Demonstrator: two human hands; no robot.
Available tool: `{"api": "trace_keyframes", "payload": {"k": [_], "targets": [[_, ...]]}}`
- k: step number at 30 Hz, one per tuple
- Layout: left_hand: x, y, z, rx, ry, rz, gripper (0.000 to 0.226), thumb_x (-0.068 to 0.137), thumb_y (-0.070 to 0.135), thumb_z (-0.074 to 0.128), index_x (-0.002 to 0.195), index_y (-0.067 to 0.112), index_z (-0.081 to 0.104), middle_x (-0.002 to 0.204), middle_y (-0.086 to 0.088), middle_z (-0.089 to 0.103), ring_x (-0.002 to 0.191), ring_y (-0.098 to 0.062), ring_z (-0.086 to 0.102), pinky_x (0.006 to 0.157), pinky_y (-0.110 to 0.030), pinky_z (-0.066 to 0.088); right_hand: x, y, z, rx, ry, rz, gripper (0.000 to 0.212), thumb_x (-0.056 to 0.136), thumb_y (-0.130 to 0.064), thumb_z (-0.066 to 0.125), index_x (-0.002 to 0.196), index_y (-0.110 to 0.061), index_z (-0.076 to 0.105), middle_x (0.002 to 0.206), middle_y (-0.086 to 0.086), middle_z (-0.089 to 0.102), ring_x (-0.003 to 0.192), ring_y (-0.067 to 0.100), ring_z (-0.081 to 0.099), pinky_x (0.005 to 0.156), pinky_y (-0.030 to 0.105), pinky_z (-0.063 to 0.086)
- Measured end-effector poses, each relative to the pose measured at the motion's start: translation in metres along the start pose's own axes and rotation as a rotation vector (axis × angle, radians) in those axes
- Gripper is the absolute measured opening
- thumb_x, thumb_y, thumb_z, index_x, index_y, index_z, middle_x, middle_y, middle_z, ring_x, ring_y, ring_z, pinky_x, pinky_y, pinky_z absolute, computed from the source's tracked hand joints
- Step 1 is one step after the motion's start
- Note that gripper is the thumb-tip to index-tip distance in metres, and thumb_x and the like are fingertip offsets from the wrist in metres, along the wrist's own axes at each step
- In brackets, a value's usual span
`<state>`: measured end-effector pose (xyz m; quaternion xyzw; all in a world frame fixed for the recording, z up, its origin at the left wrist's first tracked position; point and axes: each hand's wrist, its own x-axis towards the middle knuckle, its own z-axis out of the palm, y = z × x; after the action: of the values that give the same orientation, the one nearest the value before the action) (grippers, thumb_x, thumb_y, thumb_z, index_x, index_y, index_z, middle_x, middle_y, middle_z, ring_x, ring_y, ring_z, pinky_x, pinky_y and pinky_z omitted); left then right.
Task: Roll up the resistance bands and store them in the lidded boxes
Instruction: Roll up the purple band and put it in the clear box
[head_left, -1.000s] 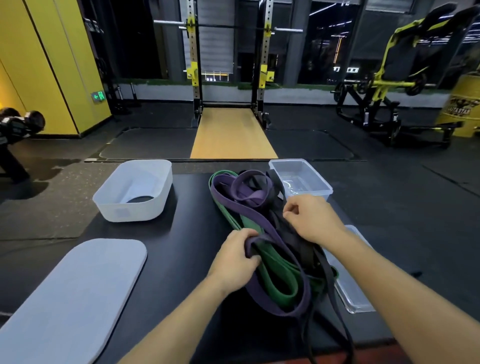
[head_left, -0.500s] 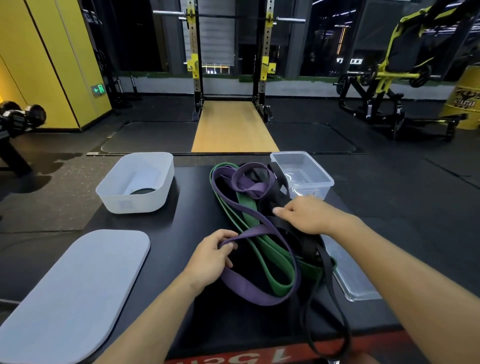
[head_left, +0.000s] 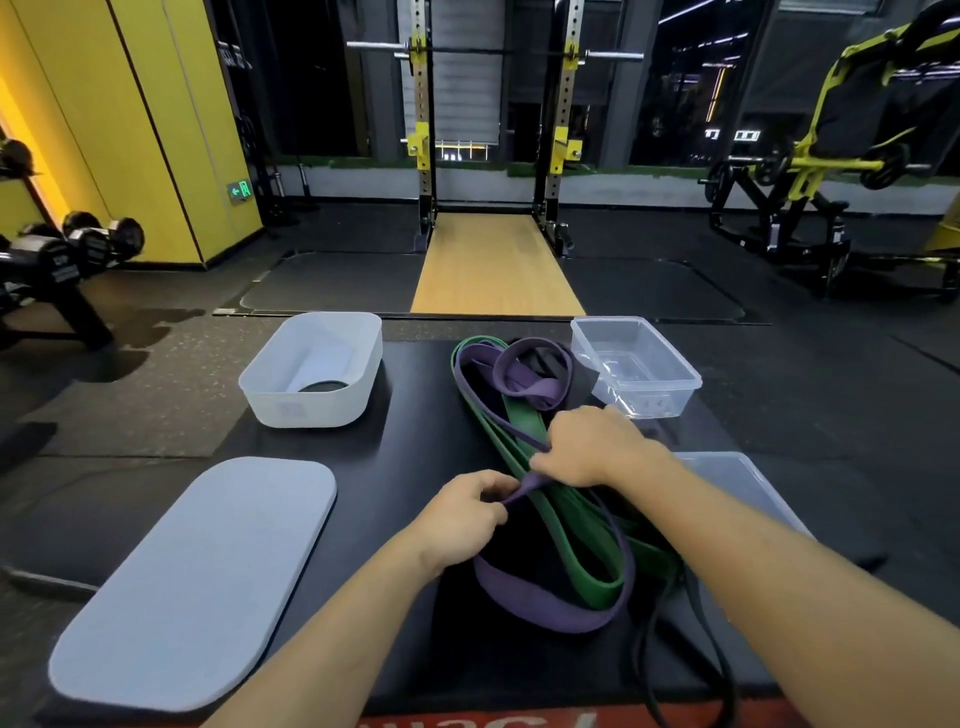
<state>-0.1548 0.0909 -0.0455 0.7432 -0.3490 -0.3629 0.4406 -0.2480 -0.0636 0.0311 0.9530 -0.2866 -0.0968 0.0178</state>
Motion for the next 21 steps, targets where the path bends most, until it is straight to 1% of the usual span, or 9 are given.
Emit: {"api": "trace_keyframes", "payload": {"k": [1,3,5,8,10,13,16,19,21], "targets": [[0.000,-0.002,0.002,-0.013,-0.006,0.001,0.039,0.097,-0.002,0.055,0.120,0.029,0.064,0.110,0.007,0.069,0.088,-0.011,0.063,0.077,-0.023,0.052,0.003,-0.004,0.003,-0.060,-0.013,0.011,0.037,0.094,-0.054,0.056,0.091,-0.018,0.058,0.111,0.007,0.062,0.112,0.033,0.059,0.099,0.043,0.039],[-0.001,-0.004,0.004,-0.025,0.015,-0.002,0.028,0.104,0.006,0.052,0.123,0.025,0.060,0.103,0.003,0.066,0.081,-0.013,0.061,0.068,-0.024,0.052,0.008,-0.007,0.002,-0.172,0.110,0.037,0.035,0.096,-0.044,0.057,0.116,-0.017,0.066,0.127,0.008,0.056,0.120,0.031,0.053,0.102,0.044,0.036],[-0.001,-0.003,0.003,-0.098,0.062,0.009,0.024,0.108,0.011,0.049,0.125,0.018,0.064,0.094,-0.001,0.066,0.072,-0.012,0.061,0.069,-0.027,0.052,0.012,-0.008,-0.009,-0.110,0.243,0.039,0.032,0.098,-0.033,0.051,0.118,-0.013,0.067,0.126,0.010,0.053,0.119,0.033,0.051,0.098,0.043,0.039],[0.000,0.014,0.001,-0.451,0.132,0.011,0.024,0.111,0.007,0.043,0.116,0.010,0.067,0.085,-0.007,0.064,0.064,-0.014,0.061,0.060,-0.026,0.052,0.012,-0.009,-0.040,0.425,0.268,-0.008,0.028,0.101,-0.029,0.049,0.084,-0.011,0.062,0.100,0.014,0.064,0.100,0.038,0.063,0.075,0.037,0.044],[0.002,0.028,-0.002,-0.623,0.181,0.011,0.028,0.111,0.006,0.042,0.106,0.008,0.069,0.085,-0.009,0.064,0.066,-0.018,0.063,0.056,-0.026,0.052,0.006,-0.009,-0.063,0.786,0.260,-0.058,0.035,0.105,-0.030,0.048,0.084,-0.003,0.057,0.089,0.016,0.072,0.081,0.035,0.070,0.068,0.040,0.052],[0.004,0.041,-0.010,-0.631,0.181,0.019,0.031,0.113,0.010,0.039,0.108,0.007,0.069,0.084,-0.009,0.071,0.068,-0.017,0.067,0.061,-0.025,0.053,-0.005,-0.009,-0.081,1.030,0.191,-0.150,0.038,0.109,-0.033,0.046,0.098,0.001,0.060,0.088,0.022,0.075,0.057,0.025,0.066,0.058,0.037,0.051],[0.000,0.058,-0.017,-0.683,0.171,0.039,0.037,0.114,0.016,0.034,0.113,0.008,0.070,0.084,-0.010,0.076,0.068,-0.018,0.067,0.067,-0.028,0.054,-0.002,-0.013,-0.075,1.013,0.199,-0.179,0.042,0.109,-0.038,0.046,0.092,-0.004,0.062,0.077,0.021,0.069,0.061,0.026,0.060,0.061,0.038,0.043],[-0.003,0.069,-0.029,-0.737,0.148,0.063,0.041,0.112,0.037,0.039,0.125,0.017,0.072,0.113,-0.006,0.079,0.099,-0.017,0.076,0.082,-0.033,0.060,0.002,-0.016,-0.062,1.093,0.154,-0.140,0.039,0.107,-0.037,0.049,0.087,-0.011,0.069,0.073,0.004,0.063,0.064,0.019,0.051,0.059,0.033,0.036],[-0.006,0.067,-0.039,-0.830,0.046,0.032,0.064,0.104,0.066,0.040,0.130,0.016,0.071,0.124,-0.011,0.075,0.116,-0.023,0.073,0.096,-0.042,0.057,0.001,-0.013,-0.057,1.074,0.092,-0.198,0.032,0.103,-0.029,0.056,0.087,-0.007,0.073,0.078,0.005,0.065,0.071,0.018,0.054,0.064,0.036,0.041]]}}
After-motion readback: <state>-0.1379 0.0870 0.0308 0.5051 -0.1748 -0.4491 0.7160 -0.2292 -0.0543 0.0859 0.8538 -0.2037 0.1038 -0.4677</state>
